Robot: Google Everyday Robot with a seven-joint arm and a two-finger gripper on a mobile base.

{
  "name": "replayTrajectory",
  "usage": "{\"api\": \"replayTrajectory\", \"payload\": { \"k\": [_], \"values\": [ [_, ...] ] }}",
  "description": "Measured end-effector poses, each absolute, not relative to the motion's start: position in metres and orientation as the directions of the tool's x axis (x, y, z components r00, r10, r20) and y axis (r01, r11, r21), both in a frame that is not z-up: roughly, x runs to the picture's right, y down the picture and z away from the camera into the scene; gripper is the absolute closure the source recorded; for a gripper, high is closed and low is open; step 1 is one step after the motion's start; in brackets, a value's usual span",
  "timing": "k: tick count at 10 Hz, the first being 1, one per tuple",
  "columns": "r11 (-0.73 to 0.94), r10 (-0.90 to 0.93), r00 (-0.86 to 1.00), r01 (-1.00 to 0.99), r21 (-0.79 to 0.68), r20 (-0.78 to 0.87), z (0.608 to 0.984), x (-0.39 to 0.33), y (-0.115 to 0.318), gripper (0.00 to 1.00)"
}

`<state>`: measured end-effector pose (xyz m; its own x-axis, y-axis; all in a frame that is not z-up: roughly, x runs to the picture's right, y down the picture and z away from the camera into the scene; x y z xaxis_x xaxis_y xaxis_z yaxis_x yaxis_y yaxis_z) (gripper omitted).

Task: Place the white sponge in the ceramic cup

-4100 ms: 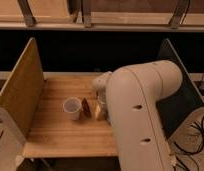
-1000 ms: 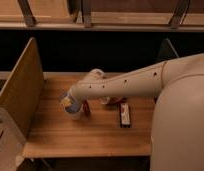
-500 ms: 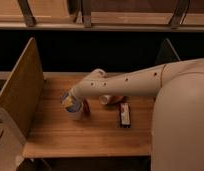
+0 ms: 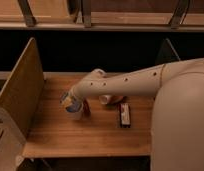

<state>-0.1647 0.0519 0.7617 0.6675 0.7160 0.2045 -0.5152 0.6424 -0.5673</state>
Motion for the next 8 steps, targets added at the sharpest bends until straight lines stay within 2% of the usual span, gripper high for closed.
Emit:
{"api": "replayTrajectory", "payload": {
  "k": [4,5,8],
  "values": [
    [0.642,0.716,0.667,-0.515,-0.567,0.204,0.7617,-0.1646,0.0519,0.25],
    [0.642,0.716,0.667,-0.515,-0.567,0.204,0.7617,-0.1646,0.0519,0.21],
    [0.642,0.716,0.667,-0.516,-0.567,0.204,0.7618,-0.1642,0.0518,0.20]
  ]
}}
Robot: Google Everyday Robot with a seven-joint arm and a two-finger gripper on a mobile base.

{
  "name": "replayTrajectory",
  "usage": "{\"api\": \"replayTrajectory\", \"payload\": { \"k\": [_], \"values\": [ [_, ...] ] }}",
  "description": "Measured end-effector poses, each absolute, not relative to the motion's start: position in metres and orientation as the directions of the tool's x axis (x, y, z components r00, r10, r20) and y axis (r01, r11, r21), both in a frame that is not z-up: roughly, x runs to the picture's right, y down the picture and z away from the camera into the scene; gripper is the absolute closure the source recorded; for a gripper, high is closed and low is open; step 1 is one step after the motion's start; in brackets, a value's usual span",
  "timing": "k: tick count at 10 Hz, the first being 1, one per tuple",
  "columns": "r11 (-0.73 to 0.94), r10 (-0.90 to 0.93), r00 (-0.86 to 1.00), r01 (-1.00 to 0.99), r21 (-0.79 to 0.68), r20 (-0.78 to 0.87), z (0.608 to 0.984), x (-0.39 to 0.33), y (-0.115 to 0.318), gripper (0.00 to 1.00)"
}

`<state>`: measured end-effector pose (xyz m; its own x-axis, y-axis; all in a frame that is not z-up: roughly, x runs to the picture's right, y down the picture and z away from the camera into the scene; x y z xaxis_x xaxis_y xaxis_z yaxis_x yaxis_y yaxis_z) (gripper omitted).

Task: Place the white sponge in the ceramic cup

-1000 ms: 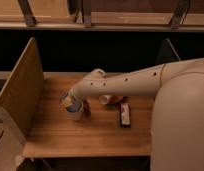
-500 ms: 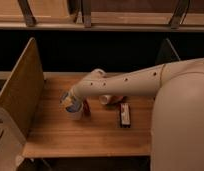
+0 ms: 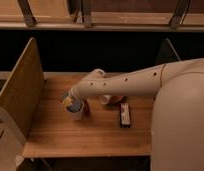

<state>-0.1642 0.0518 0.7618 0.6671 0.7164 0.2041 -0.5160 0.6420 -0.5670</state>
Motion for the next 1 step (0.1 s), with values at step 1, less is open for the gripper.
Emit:
{"api": "replayTrajectory", "payload": {
  "k": [1],
  "values": [
    [0.642,0.716,0.667,-0.516,-0.567,0.204,0.7618,-0.1641,0.0518,0.20]
  ]
}}
